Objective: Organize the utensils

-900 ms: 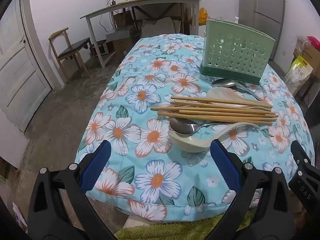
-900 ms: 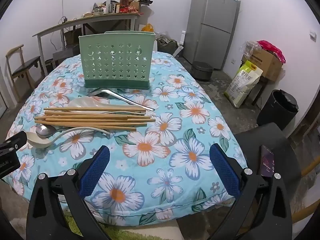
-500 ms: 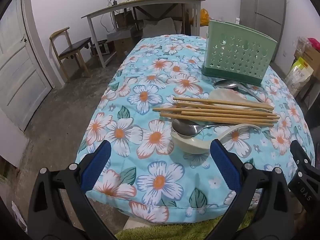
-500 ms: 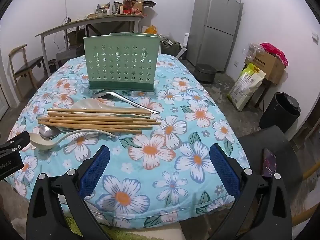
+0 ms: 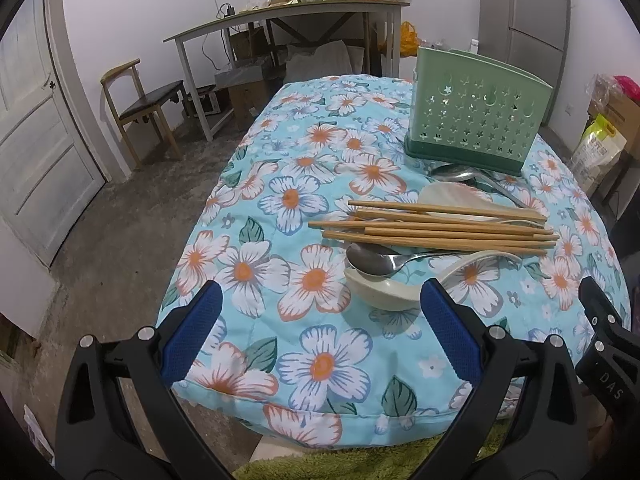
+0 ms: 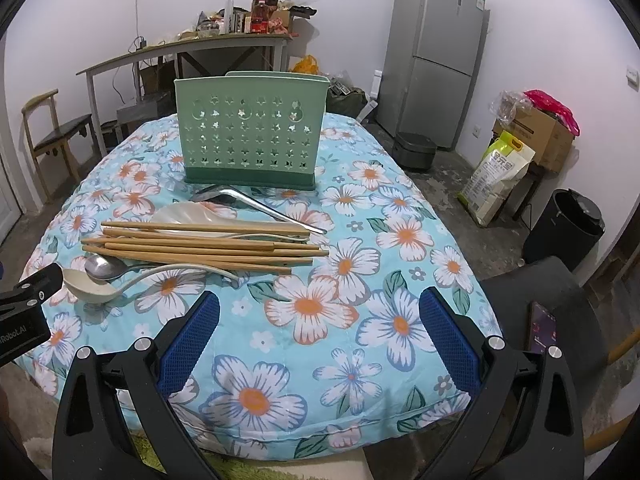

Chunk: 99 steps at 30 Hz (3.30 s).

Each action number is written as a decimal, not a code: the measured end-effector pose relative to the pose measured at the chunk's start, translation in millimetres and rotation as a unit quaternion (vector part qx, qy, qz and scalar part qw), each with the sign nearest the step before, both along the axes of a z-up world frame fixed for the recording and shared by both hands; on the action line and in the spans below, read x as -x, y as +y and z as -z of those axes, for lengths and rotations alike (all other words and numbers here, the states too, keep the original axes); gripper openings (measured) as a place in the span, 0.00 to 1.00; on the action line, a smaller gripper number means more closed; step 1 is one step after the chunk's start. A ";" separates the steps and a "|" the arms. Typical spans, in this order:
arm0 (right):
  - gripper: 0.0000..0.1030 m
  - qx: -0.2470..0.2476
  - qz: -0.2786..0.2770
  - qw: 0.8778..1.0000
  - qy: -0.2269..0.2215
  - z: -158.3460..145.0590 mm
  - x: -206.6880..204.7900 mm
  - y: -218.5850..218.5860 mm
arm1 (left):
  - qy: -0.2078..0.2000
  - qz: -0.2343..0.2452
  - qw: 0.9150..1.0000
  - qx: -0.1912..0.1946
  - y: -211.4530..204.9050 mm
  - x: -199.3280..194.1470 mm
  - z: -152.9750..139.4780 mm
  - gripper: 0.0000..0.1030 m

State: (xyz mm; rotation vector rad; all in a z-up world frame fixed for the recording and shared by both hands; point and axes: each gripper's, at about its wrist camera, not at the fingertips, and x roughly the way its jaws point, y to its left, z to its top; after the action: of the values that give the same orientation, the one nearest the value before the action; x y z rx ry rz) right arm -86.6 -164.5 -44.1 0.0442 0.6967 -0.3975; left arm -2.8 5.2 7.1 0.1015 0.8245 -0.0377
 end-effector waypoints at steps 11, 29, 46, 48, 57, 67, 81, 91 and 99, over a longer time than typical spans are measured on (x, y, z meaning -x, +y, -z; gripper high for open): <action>0.94 -0.012 0.003 1.000 -0.013 -3.4 6.7 -5.4 | -0.008 0.009 1.000 -0.006 -5.7 1.0 -0.9 0.93; 0.94 -0.014 0.008 1.000 -0.023 -7.0 12.6 -8.2 | -0.024 0.036 0.999 0.003 -13.5 9.2 -6.7 0.93; 0.94 -0.018 0.010 1.000 -0.023 -5.5 13.7 -10.3 | -0.022 0.039 0.999 0.002 -16.8 10.0 -6.1 0.93; 0.94 -0.018 0.010 1.000 -0.023 -5.6 13.8 -9.6 | -0.022 0.039 0.999 0.001 -16.8 10.1 -6.1 0.93; 0.94 -0.017 0.010 1.000 -0.024 -6.4 13.8 -9.0 | -0.022 0.040 0.999 0.001 -17.6 9.7 -6.2 0.93; 0.94 -0.015 0.009 0.999 -0.026 -7.7 14.4 -7.9 | -0.027 0.040 0.999 0.003 -20.6 10.5 -8.0 0.93; 0.94 -0.015 0.008 1.000 -0.026 -7.9 14.4 -7.6 | -0.031 0.041 0.999 0.005 -17.7 11.4 -11.6 0.93; 0.94 -0.015 0.008 0.999 -0.031 -10.1 15.4 -8.2 | -0.045 0.040 0.998 0.004 -16.1 15.0 -17.2 0.93; 0.94 -0.011 0.007 0.999 -0.042 -16.1 24.0 -7.5 | -0.053 0.040 0.998 0.007 -13.4 24.2 -22.4 0.93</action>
State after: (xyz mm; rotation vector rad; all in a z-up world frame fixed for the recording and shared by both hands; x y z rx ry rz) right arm -110.6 -171.9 -28.0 0.0867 0.6190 -0.3993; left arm -27.0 -8.2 29.5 0.1212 0.7136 -0.1122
